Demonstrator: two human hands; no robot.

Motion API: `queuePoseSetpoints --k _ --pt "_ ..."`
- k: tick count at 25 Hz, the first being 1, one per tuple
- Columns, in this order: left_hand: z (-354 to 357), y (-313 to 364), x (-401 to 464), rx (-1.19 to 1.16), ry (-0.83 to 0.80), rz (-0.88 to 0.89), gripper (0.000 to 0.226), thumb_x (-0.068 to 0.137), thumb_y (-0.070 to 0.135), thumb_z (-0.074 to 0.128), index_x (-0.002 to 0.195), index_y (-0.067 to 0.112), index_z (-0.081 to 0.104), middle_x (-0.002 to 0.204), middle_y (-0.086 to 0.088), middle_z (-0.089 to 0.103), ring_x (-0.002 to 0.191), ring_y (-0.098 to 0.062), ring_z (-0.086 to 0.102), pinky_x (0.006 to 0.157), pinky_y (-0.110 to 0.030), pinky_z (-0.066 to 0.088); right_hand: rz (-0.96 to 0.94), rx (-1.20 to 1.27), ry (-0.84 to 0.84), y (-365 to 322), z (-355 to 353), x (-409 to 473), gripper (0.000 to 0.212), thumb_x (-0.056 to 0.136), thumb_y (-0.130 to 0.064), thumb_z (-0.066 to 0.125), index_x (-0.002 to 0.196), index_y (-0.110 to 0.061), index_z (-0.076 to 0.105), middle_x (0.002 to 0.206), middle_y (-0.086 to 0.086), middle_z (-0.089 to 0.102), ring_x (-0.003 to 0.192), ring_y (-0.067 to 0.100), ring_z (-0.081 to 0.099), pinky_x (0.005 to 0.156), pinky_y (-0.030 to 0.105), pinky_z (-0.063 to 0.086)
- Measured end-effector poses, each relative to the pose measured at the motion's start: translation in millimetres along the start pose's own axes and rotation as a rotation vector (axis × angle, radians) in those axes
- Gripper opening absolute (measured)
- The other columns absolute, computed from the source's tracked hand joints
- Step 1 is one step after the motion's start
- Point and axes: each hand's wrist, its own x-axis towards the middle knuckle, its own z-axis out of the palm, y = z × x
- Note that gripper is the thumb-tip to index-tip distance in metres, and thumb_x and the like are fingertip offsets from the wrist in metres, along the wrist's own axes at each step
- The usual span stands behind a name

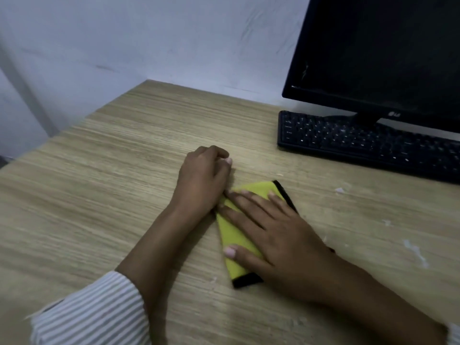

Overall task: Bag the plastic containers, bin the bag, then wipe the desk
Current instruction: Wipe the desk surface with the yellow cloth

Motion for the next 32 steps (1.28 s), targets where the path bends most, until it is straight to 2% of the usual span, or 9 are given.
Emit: queuePoseSetpoints --k 6,12,15,18,20,24,27,30,32 --pt "2 2 2 0.057 -0.023 -0.001 0.021 0.092 0.027 0.053 0.104 0.015 0.067 0.102 -0.007 0.066 0.098 -0.024 0.058 0.082 -0.033 0.042 0.334 -0.032 0.028 49 -8 38 0.073 0.085 -0.07 0.0 0.151 -0.038 0.002 0.162 -0.012 -0.004 0.148 0.009 -0.003 0.12 0.041 -0.001" --pt "-2 6 -2 0.035 -0.078 0.004 0.025 0.092 0.028 0.053 0.107 0.014 0.067 0.106 -0.008 0.066 0.103 -0.023 0.058 0.084 -0.028 0.041 0.052 0.01 -0.004 -22 1 -18 0.067 0.09 -0.066 0.003 0.152 -0.039 0.0 0.161 -0.014 -0.009 0.146 0.003 -0.014 0.119 0.037 -0.009" --pt "1 11 -5 0.07 -0.136 0.06 0.039 0.085 0.038 0.044 0.105 0.015 0.067 0.109 -0.006 0.066 0.104 -0.023 0.058 0.09 -0.041 0.046 0.232 -0.02 -0.03 25 -9 -45 0.071 0.083 -0.072 -0.005 0.149 -0.045 -0.005 0.158 -0.021 -0.014 0.145 0.0 -0.013 0.119 0.032 -0.007" --pt "6 21 -10 0.092 -0.213 0.132 0.043 0.083 0.041 0.041 0.107 0.016 0.067 0.114 -0.004 0.063 0.108 -0.022 0.056 0.093 -0.044 0.045 0.465 -0.034 0.022 67 -14 -26 0.08 0.078 -0.073 -0.007 0.15 -0.042 0.0 0.161 -0.016 -0.006 0.148 0.007 -0.004 0.119 0.037 -0.002" --pt "9 28 -15 0.104 -0.265 0.176 0.044 0.083 0.042 0.042 0.109 0.015 0.066 0.117 -0.005 0.062 0.109 -0.023 0.054 0.092 -0.044 0.045 0.459 -0.031 0.01 58 -10 -11 0.073 0.086 -0.071 -0.001 0.151 -0.038 0.001 0.162 -0.013 -0.007 0.148 0.008 -0.006 0.119 0.039 -0.003" --pt "10 30 -22 0.09 -0.288 0.236 0.04 0.084 0.041 0.045 0.109 0.017 0.066 0.119 -0.004 0.061 0.112 -0.022 0.054 0.093 -0.039 0.044 0.222 -0.01 -0.001 14 -6 -61 0.07 0.086 -0.069 0.0 0.15 -0.042 -0.005 0.159 -0.02 -0.015 0.145 0.001 -0.015 0.118 0.033 -0.01" --pt "15 33 -22 0.093 -0.299 0.272 0.031 0.09 0.037 0.051 0.11 0.017 0.065 0.121 -0.001 0.06 0.113 -0.019 0.054 0.094 -0.037 0.044 0.34 -0.019 -0.019 46 -14 -94 0.073 0.082 -0.072 -0.007 0.149 -0.045 -0.004 0.158 -0.023 -0.013 0.145 0.0 -0.011 0.119 0.031 -0.006" --pt "22 38 -25 0.131 -0.338 0.347 0.045 0.087 0.049 0.042 0.112 0.019 0.064 0.121 0.001 0.06 0.111 -0.019 0.054 0.093 -0.038 0.045 0.533 -0.025 0.005 90 -17 -74 0.074 0.084 -0.072 -0.003 0.151 -0.041 0.001 0.161 -0.016 -0.006 0.147 0.006 -0.004 0.119 0.036 -0.003" --pt "23 39 -26 0.132 -0.351 0.356 0.051 0.085 0.053 0.037 0.112 0.019 0.064 0.121 0.001 0.06 0.11 -0.018 0.055 0.092 -0.039 0.046 0.542 -0.025 0.006 89 -15 -56 0.066 0.092 -0.065 0.007 0.152 -0.037 0.003 0.162 -0.013 -0.006 0.148 0.008 -0.005 0.12 0.04 -0.002"
